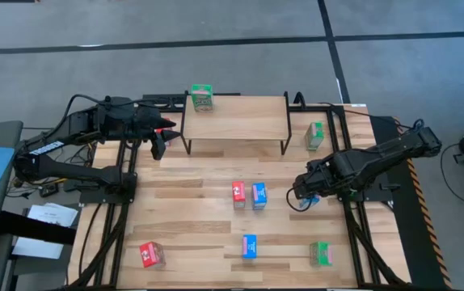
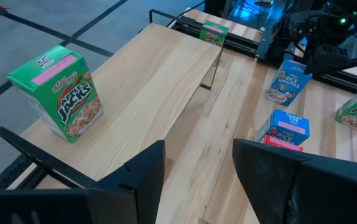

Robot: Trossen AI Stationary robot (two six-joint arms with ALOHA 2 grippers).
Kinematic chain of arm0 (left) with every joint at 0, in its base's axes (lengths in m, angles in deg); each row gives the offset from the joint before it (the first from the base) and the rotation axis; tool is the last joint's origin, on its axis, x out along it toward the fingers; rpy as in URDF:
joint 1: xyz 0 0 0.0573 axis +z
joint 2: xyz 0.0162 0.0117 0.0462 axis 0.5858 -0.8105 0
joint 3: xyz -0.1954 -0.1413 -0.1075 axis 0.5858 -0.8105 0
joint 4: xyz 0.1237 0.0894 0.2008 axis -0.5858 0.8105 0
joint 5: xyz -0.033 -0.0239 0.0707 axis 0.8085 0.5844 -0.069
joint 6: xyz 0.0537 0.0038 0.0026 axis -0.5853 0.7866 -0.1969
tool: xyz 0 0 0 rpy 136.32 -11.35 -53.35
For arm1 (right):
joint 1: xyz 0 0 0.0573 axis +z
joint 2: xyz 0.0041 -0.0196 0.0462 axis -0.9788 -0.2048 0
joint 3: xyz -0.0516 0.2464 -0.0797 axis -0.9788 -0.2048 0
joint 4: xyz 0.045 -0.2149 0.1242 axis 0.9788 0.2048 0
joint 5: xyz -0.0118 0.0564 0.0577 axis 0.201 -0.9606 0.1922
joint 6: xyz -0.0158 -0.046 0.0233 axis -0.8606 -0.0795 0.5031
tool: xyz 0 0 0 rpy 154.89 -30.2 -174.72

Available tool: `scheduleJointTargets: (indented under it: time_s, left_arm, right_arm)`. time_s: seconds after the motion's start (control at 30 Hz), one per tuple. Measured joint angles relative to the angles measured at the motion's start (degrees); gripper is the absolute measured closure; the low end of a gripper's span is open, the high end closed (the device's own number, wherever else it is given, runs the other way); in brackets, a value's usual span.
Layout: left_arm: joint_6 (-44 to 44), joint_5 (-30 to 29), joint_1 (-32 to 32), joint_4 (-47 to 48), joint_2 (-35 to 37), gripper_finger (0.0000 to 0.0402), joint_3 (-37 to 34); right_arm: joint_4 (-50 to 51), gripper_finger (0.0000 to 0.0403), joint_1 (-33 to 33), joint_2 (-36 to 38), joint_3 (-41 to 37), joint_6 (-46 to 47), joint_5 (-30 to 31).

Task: Stack cereal on shelf
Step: Put the top right blue cereal box on the shelf

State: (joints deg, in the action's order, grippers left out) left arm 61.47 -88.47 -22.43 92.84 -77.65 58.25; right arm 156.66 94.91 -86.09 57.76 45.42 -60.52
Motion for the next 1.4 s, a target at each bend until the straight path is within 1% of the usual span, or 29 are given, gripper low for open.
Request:
scheduleJointTargets:
  time_s: [0.8, 0.9, 1.27, 1.4]
  left_arm:
    - [0.0, 0.0, 0.0, 0.3, 0.0, 0.0226, 0.0]
    - [0.0, 0.0, 0.0, 0.3, 0.0, 0.0226, 0.0]
    - [0.0, 0.0, 0.0, 0.3, 0.0, 0.0226, 0.0]
    - [0.0, 0.0, 0.0, 0.3, 0.0, 0.0226, 0.0]
  right_arm:
    - [-1.0, 0.0163, 0.0, -0.2, 0.0, 0.0, -0.2]
    - [-3.0, 0.0163, 0.0, -0.2, 0.0, 0.0, -0.3]
    - [-2.7, 0.0162, 0.0, -0.2, 0.0, -3.1, -0.3]
    - [-2.8, 0.0162, 0.0, -0.2, 0.0, -3.5, -1.3]
